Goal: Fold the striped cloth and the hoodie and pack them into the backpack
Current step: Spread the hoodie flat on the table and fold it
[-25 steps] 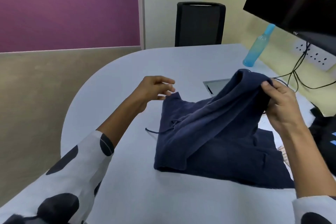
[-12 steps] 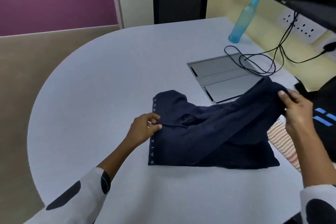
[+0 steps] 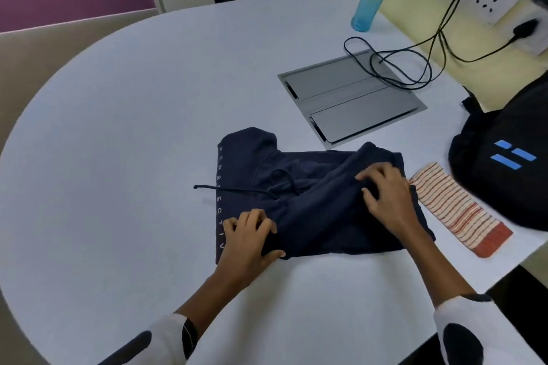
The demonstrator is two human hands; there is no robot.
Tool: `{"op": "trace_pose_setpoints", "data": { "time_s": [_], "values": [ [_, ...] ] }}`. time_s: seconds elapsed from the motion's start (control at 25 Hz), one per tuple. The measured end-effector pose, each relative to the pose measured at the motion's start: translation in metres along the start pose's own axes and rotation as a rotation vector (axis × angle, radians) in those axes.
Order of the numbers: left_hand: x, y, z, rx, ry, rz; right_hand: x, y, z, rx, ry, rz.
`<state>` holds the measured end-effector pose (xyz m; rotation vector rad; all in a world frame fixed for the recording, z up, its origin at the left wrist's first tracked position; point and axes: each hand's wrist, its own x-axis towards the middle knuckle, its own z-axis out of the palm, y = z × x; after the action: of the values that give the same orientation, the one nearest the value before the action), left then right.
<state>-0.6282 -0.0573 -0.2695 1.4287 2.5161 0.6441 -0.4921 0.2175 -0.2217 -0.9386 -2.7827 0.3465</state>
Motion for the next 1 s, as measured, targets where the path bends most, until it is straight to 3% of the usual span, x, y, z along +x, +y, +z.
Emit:
{"op": "trace_pose_setpoints", "data": {
  "time_s": [0.08, 0.16, 0.32, 0.44, 0.56, 0.64, 0.84, 1.0],
  "values": [
    [-0.001, 0.006, 0.005, 0.054, 0.014, 0.047, -0.019, -0.015, 0.022, -0.077, -0.265, -0.235],
    [0.0, 0.008, 0.008, 0.067, 0.0, 0.039, -0.025, -0.02, 0.04, -0.121, -0.265, -0.328],
    [-0.003, 0.008, 0.005, 0.101, 0.021, 0.023, -0.007, -0.029, 0.032, 0.183, -0.169, -0.135],
    [0.01, 0.003, -0.011, -0.115, 0.102, -0.101, 0.016, -0.03, 0.005, 0.576, -0.221, 0.067],
    [0.029, -0.004, -0.028, -0.378, 0.145, -0.171, 0.039, -0.034, -0.017, 0.603, -0.175, 0.076],
    [0.033, 0.005, -0.033, -0.313, 0.15, -0.116, 0.051, -0.041, -0.022, 0.561, -0.149, 0.045],
    [0.041, 0.04, -0.01, 0.218, 0.131, -0.073, 0.064, -0.061, -0.033, 0.533, -0.162, -0.027],
    [0.056, 0.042, -0.012, 0.118, 0.235, -0.129, 0.069, -0.053, -0.046, 0.577, -0.172, -0.017]
  ]
}}
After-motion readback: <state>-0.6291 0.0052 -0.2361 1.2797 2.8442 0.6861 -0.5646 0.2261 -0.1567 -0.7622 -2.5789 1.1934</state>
